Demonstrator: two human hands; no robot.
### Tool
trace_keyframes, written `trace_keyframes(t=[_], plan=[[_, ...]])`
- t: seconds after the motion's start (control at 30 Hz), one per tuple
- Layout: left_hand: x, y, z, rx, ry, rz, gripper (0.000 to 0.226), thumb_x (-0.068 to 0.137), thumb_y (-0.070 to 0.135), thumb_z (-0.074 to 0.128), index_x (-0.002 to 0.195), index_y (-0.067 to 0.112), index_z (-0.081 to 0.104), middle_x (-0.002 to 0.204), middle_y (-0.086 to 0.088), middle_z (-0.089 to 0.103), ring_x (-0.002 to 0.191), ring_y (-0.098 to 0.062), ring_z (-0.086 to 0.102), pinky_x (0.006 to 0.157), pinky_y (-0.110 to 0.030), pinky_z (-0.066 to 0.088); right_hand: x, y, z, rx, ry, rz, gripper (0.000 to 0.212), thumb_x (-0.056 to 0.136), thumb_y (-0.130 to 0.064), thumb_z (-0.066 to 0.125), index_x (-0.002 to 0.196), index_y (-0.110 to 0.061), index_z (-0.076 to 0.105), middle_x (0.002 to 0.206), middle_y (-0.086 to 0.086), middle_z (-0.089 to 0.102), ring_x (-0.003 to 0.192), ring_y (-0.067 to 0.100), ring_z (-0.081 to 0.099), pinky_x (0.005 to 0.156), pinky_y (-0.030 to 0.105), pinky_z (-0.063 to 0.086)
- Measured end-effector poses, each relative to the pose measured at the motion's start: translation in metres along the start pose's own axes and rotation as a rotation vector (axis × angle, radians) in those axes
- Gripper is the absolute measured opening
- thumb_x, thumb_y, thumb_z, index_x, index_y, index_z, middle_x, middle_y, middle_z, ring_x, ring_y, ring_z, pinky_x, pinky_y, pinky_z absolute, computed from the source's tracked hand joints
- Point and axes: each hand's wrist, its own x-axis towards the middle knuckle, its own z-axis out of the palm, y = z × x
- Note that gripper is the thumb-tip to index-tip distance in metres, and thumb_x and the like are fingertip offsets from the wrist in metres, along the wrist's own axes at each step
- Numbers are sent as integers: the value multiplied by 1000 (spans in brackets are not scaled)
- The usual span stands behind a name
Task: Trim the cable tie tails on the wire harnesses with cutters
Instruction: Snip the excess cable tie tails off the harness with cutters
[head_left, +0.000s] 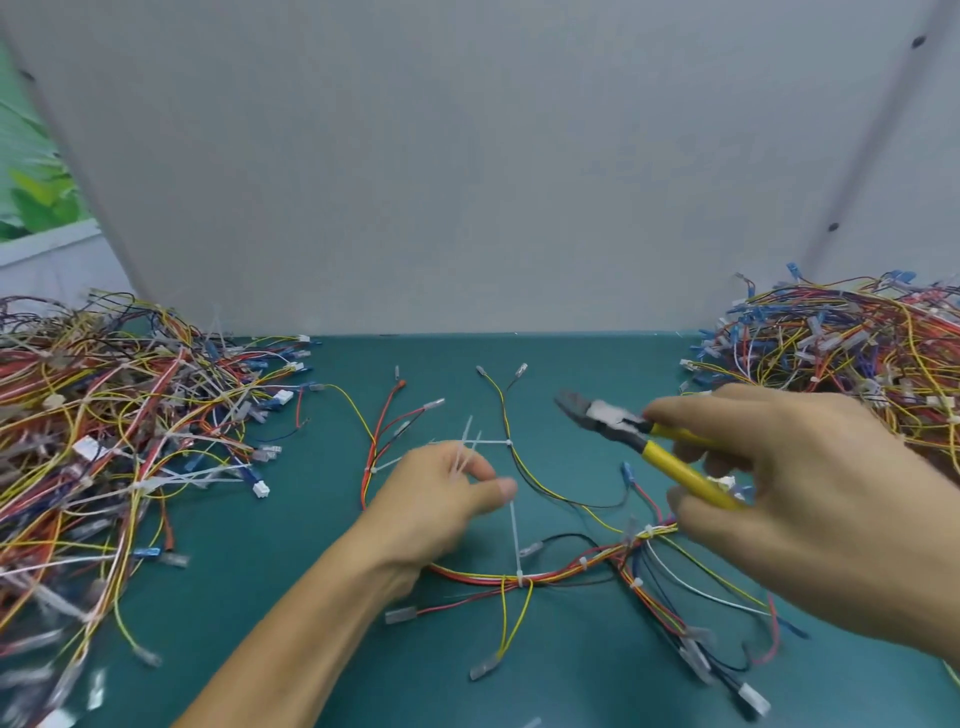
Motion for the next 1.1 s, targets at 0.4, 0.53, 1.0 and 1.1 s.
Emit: trace_keyframes(t=[0.4,0.53,1.0,1.1], plan=[[-6,-7,2,499,-257,86,18,77,33,73,64,23,66,37,11,40,38,-4,34,43,-20,24,8,38,54,-224,-552,-59,19,79,-24,43,95,-33,51,88,-5,56,89,19,55,68,35,49],[-5,-8,-1,414,-283,104,15,80,28,72,70,17,67,38,9,35,39,-5,27,41,-18,22,8,39,62,-148,-584,-136,20,76,-22,47,88,-37,53,79,-5,56,79,11,50,65,35,46],[-7,-9,-5,337,-351,111,15,77,32,74,71,19,68,44,10,34,47,-10,27,49,-26,19,6,29,73,-124,-623,-164,15,66,-20,40,81,-16,43,80,9,52,77,27,49,64,43,43],[-6,-10,-6,318,-375,124,15,74,34,73,71,20,69,51,7,37,54,-13,29,57,-30,21,6,31,72,-113,-624,-158,13,68,-21,44,80,-16,44,80,9,52,77,25,48,66,44,42]])
